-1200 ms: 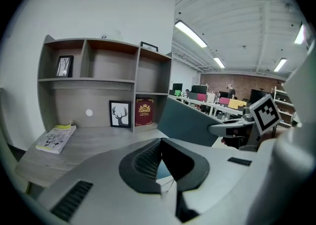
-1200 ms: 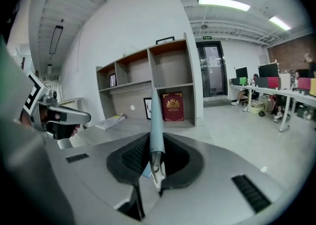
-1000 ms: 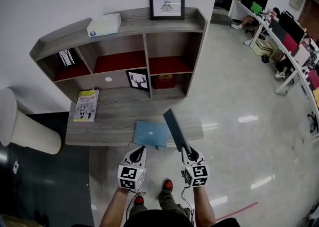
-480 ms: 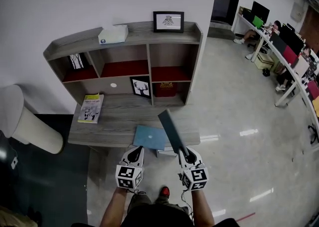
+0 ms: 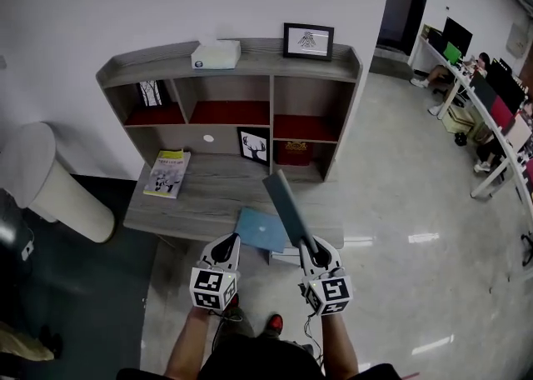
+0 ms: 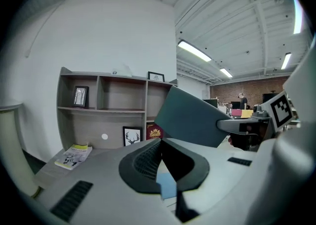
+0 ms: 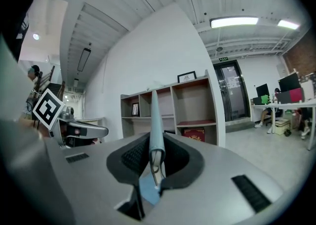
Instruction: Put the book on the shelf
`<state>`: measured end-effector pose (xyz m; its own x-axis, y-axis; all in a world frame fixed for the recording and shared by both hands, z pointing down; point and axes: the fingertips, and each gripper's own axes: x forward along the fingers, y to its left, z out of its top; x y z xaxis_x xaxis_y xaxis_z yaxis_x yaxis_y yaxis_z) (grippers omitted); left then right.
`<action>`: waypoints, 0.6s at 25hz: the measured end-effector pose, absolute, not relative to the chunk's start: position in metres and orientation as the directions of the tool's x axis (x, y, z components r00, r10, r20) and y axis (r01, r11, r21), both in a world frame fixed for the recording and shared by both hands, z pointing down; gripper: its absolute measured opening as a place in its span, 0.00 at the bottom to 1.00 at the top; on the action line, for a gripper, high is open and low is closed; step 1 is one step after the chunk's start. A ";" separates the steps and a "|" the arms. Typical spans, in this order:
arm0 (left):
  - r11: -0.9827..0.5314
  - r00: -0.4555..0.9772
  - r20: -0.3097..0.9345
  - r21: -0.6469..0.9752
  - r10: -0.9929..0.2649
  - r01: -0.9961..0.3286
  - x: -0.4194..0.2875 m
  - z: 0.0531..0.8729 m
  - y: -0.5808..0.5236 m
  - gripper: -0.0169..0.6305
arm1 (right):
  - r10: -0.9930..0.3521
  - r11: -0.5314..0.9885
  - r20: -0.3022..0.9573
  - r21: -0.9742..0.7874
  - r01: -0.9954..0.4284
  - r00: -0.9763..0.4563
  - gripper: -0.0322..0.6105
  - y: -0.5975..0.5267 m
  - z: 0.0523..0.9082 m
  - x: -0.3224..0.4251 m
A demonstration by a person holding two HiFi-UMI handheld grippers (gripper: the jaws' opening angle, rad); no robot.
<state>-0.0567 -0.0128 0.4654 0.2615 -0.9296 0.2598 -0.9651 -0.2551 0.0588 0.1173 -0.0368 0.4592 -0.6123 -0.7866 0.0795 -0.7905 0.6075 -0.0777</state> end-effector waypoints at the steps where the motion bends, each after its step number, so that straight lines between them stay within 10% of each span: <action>1: -0.245 0.252 0.257 0.058 -0.933 -0.968 -0.063 0.464 -0.015 0.04 | -0.782 0.614 0.078 -0.077 -0.786 -0.618 0.16 -0.041 0.458 0.113; 15: -0.180 0.195 0.236 0.083 -0.952 -0.980 -0.164 0.458 -0.111 0.04 | -0.738 0.674 0.060 0.029 -0.738 -0.672 0.16 -0.143 0.436 0.012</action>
